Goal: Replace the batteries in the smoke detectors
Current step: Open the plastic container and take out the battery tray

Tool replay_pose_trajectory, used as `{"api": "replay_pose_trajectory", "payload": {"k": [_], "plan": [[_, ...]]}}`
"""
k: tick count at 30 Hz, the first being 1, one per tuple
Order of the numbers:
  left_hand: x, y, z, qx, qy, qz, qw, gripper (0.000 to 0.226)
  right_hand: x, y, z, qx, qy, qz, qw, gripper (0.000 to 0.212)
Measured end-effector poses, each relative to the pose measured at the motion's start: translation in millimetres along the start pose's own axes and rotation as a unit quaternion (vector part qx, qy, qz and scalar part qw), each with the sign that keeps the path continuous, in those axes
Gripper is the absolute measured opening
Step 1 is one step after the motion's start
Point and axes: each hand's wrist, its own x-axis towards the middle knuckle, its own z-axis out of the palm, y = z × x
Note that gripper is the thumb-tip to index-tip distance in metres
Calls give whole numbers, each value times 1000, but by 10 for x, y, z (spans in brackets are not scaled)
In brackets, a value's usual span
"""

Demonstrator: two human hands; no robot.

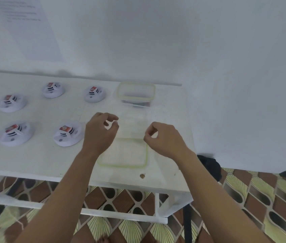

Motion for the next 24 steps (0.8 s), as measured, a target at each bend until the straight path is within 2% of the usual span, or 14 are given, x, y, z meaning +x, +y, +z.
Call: {"api": "replay_pose_trajectory", "payload": {"k": [3,6,11,17,20,24], "plan": [[103,198,52,-27,-16,17,999,14,140,-79,-120,44,31,-32,998,9],[269,305,110,-24,-39,31,998,14,348,-124,-184,56,45,-61,996,25],[748,293,219,19,-88,55,994,12,782,-96,-213,99,60,-25,993,32],[1348,27,420,25,-81,-21,996,13,1347,-32,-145,100,54,44,993,39],[1637,-120,525,33,-80,-67,994,31,1600,0,-140,103,74,81,989,45],[1948,-252,645,33,-134,-126,982,52,1893,54,-112,149,84,141,975,53]]}}
